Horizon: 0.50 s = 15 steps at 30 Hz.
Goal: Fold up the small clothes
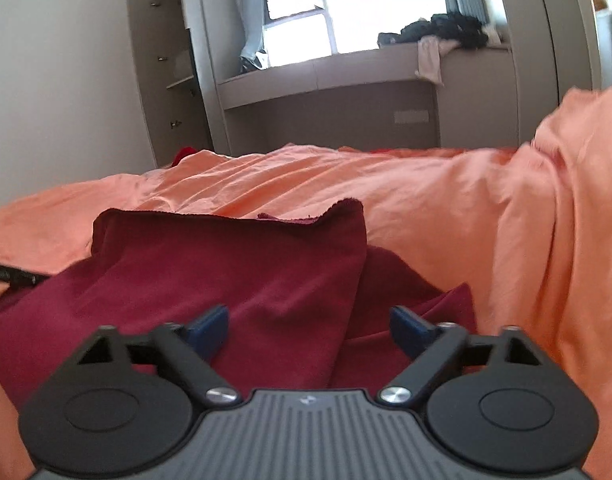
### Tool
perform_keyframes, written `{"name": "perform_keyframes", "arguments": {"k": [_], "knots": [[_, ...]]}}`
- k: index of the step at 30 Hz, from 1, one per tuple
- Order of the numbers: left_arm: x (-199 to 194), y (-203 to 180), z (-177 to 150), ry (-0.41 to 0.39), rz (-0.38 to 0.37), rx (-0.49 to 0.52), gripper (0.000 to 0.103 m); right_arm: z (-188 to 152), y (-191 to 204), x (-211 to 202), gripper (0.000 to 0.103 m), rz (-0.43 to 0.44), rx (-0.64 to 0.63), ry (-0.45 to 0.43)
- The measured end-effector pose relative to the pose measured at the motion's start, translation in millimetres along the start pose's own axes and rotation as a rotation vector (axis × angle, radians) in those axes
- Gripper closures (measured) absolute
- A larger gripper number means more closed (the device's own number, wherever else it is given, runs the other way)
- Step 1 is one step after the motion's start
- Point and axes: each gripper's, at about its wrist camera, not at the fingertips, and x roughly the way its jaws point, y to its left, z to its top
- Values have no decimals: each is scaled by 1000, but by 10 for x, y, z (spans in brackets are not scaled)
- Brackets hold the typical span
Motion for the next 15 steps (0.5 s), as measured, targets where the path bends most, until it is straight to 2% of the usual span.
{"name": "perform_keyframes", "arguments": {"k": [1,2,3,6,7,8,10,15], "knots": [[15,14,4,3,-7,-8,85,13,-9,27,24,2,3,4],[26,25,7,5,-16,-20,97,23,0,53,30,-4,-5,11],[28,39,9,4,-21,-41,98,22,23,76,34,-11,-19,15],[-40,0,10,-30,2,-54,99,53,60,153,60,-21,-34,27],[-92,-29,9,-53,20,-40,99,54,69,162,80,-29,-34,29],[-141,-45,8,-74,38,-34,99,60,79,164,91,-52,-43,35],[-213,-28,7,-97,66,-41,99,64,97,168,91,-66,-53,38],[-86,64,-46,-39,75,-69,99,21,103,181,91,-82,-57,65]]}}
